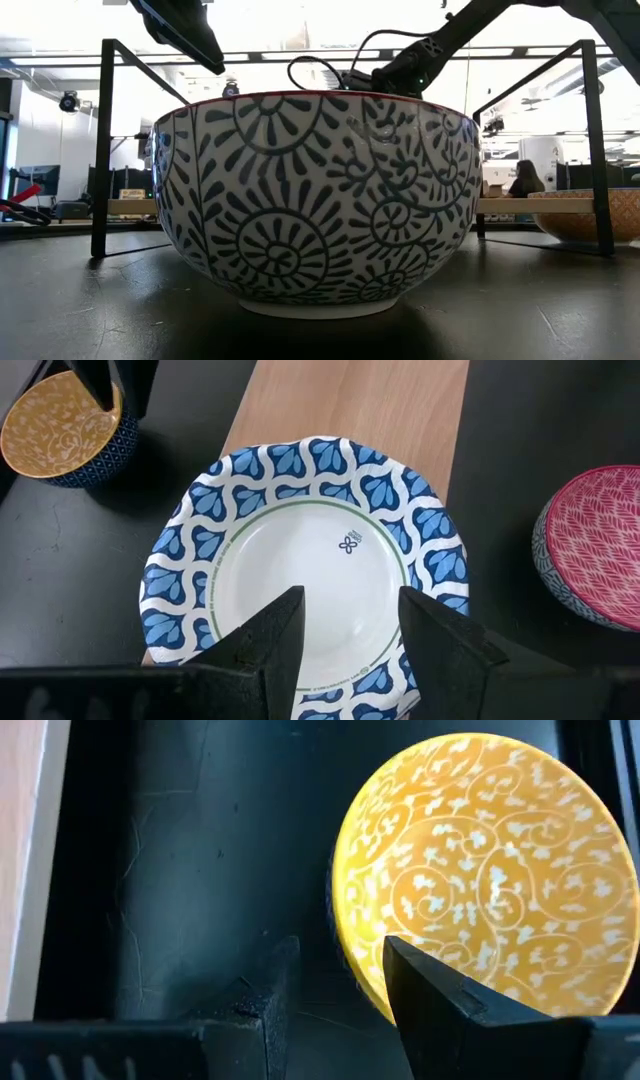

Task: Place and stack bowls onto a shelf
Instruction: Put the yellow patterned bowl on the shelf on the shelf, then stack the light blue patterned bowl on top of the yellow patterned bowl on the shelf

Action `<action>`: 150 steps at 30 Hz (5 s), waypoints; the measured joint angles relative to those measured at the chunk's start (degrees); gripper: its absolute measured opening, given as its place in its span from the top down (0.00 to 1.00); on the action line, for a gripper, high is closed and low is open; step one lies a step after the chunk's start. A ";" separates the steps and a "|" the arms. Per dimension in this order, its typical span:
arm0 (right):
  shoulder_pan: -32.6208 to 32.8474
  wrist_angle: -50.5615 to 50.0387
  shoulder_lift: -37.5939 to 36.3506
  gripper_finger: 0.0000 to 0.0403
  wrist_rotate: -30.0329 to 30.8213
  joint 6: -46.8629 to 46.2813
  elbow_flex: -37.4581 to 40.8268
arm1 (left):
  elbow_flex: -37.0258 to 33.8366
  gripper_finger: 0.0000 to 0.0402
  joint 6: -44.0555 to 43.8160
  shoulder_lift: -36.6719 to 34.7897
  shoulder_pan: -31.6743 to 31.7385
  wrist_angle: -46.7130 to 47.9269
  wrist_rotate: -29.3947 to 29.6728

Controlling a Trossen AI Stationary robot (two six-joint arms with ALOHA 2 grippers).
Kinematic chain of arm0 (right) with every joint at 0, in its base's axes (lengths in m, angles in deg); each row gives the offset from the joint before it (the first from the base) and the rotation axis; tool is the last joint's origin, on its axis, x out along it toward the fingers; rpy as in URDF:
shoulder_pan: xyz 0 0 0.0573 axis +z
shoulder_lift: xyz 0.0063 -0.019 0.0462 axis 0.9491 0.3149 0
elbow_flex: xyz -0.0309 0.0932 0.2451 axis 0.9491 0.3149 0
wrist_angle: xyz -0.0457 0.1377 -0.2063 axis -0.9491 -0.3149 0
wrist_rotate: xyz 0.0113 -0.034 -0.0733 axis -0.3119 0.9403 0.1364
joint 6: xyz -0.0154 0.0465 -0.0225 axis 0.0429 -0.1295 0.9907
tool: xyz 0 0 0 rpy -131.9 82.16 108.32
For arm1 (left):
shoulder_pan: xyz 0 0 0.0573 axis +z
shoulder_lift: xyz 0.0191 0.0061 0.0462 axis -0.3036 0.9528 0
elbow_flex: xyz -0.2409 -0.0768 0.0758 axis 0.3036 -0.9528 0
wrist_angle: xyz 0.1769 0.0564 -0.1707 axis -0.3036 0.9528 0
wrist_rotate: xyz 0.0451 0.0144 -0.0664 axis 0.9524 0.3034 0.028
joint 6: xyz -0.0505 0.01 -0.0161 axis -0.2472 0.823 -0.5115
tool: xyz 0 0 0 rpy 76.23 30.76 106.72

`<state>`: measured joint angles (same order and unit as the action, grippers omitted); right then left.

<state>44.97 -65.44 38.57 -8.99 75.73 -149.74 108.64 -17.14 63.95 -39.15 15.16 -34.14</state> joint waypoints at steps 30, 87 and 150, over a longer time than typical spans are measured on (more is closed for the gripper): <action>0.13 11.37 3.05 0.77 -0.09 -2.54 4.34 | -0.02 0.64 1.09 0.02 0.00 0.22 -0.11; 38.55 -23.84 -11.41 0.97 11.40 -45.77 0.71 | -0.11 0.64 6.36 0.04 -1.43 -1.37 -13.98; 35.54 -65.52 -33.59 0.71 19.99 -75.57 0.73 | -0.39 0.64 9.05 0.26 -4.70 -13.86 -10.45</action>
<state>80.51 -130.96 4.98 11.00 0.16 -149.00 108.25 -8.09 64.22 -43.85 1.30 -44.59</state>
